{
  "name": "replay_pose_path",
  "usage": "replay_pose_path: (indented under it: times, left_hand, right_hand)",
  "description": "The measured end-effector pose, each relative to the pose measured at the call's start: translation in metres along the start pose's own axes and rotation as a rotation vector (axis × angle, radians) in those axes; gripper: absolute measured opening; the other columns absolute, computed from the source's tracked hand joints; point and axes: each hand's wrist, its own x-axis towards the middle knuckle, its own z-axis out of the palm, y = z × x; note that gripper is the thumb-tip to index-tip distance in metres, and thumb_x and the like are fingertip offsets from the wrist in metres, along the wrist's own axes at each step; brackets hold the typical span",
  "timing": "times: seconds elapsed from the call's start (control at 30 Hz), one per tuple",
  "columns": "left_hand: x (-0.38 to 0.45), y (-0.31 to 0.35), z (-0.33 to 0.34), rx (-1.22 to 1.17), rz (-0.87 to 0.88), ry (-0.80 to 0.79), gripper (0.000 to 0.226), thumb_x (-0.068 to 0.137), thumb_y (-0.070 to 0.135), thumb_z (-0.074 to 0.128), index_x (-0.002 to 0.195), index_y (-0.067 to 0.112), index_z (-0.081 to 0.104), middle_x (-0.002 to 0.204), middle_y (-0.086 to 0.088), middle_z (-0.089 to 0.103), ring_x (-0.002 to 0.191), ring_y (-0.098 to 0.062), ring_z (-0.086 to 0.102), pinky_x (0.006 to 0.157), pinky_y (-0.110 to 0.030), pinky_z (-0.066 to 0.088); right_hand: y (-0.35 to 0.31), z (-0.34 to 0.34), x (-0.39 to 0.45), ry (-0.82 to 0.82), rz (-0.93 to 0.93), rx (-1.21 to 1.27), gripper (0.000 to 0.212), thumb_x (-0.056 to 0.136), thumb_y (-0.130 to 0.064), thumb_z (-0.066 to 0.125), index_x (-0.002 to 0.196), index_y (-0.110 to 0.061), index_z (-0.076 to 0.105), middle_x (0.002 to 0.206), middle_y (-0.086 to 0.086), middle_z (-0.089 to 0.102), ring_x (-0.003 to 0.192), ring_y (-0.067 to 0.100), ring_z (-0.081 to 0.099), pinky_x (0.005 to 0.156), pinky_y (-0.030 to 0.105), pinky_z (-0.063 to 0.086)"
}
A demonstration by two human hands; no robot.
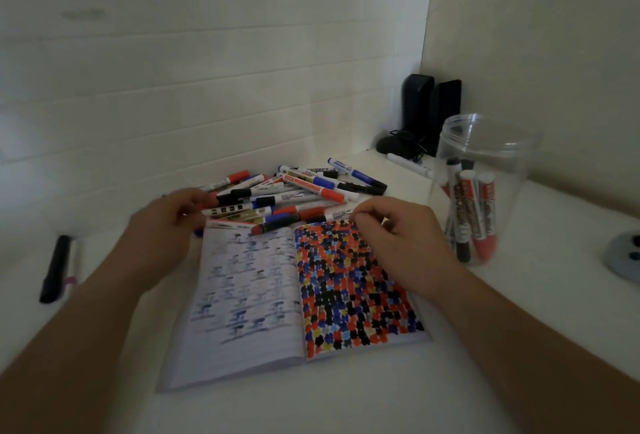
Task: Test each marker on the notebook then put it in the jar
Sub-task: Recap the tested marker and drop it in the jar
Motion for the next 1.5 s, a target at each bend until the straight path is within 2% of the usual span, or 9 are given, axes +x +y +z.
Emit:
replay_pose_path:
  times: [0.1,0.33,0.5,0.63,0.87,0.97,1.1,1.37,1.5]
  left_hand:
    - [0.000,0.006,-0.005,-0.125,-0.025,0.167,0.032,0.103,0.008,0.046,0.103,0.029,0.070,0.087,-0.007,0.068,0.058,-0.019,0.047,0.057,-0.028,0.036]
    - [-0.008,0.020,-0.001,-0.386,-0.005,0.504,0.035,0.108,0.015,0.041,0.118,0.031,0.071,0.096,-0.006,0.063,0.067,0.000,0.054,0.072,-0.027,0.050]
    - [-0.028,0.058,0.019,-0.935,-0.063,0.103,0.025,0.107,0.010,0.049,0.112,0.016,0.074,0.080,0.007,0.070,0.077,-0.005,0.062,0.078,-0.016,0.055]
    - [-0.042,0.069,0.032,-0.645,0.115,-0.170,0.025,0.099,0.009,0.059,0.099,0.026,0.077,0.079,0.005,0.073,0.074,-0.011,0.065,0.071,-0.018,0.055]
    - [-0.047,0.064,0.031,-0.071,0.428,-0.333,0.020,0.086,0.026,0.077,0.099,0.039,0.070,0.089,0.017,0.066,0.088,-0.002,0.060,0.073,-0.016,0.046]
    - [-0.050,0.065,0.039,0.046,0.475,-0.355,0.010,0.096,0.035,0.065,0.105,0.034,0.061,0.088,0.017,0.061,0.083,0.001,0.056,0.067,-0.021,0.042]
    - [-0.056,0.067,0.047,-0.062,0.478,-0.414,0.010,0.105,0.039,0.042,0.111,0.036,0.050,0.086,0.013,0.061,0.076,-0.006,0.059,0.067,-0.032,0.051]
    - [-0.064,0.073,0.052,-0.194,0.572,-0.534,0.023,0.106,0.040,0.042,0.124,0.041,0.057,0.103,0.023,0.070,0.097,0.000,0.066,0.082,-0.013,0.047]
    - [-0.065,0.073,0.051,-0.206,0.546,-0.536,0.032,0.104,0.048,0.045,0.135,0.044,0.054,0.095,0.019,0.071,0.083,-0.006,0.067,0.077,-0.023,0.053]
  right_hand:
    - [-0.002,0.002,0.001,-0.022,0.003,0.014,0.020,0.102,-0.031,0.060,0.090,-0.041,0.072,0.083,-0.018,0.070,0.082,0.001,0.064,0.069,0.010,0.048]
    - [-0.010,0.014,-0.003,-0.152,-0.002,-0.036,0.015,0.102,-0.034,0.061,0.102,-0.037,0.076,0.081,-0.021,0.070,0.076,0.000,0.064,0.068,0.017,0.051]
    - [-0.026,0.020,-0.006,-0.292,-0.036,0.067,0.045,0.096,-0.050,0.065,0.140,-0.045,0.058,0.079,-0.026,0.066,0.069,-0.004,0.059,0.063,0.014,0.046]
    - [-0.031,0.022,-0.008,-0.250,0.000,0.375,0.056,0.090,-0.055,0.065,0.143,-0.041,0.054,0.085,0.007,0.071,0.070,0.017,0.063,0.065,0.031,0.054]
    - [-0.022,0.017,-0.005,-0.064,0.232,0.235,0.005,0.093,-0.027,0.078,0.089,-0.028,0.076,0.077,0.005,0.075,0.062,0.021,0.068,0.060,0.033,0.060]
    - [-0.021,0.019,-0.003,-0.014,0.239,0.252,0.008,0.089,-0.031,0.081,0.089,-0.025,0.076,0.076,0.000,0.074,0.062,0.013,0.066,0.057,0.023,0.055]
    - [-0.030,0.020,-0.005,-0.105,0.304,0.881,0.022,0.081,-0.027,0.077,0.097,-0.012,0.073,0.082,0.005,0.071,0.067,0.013,0.062,0.059,0.023,0.054]
    - [-0.039,0.025,-0.015,-0.265,0.224,0.547,0.015,0.106,-0.029,0.057,0.104,-0.017,0.066,0.074,0.003,0.065,0.055,0.019,0.055,0.047,0.025,0.044]
    - [-0.041,0.021,-0.017,-0.279,0.173,0.492,0.021,0.108,-0.031,0.051,0.110,-0.017,0.067,0.072,0.001,0.064,0.054,0.018,0.051,0.046,0.026,0.044]
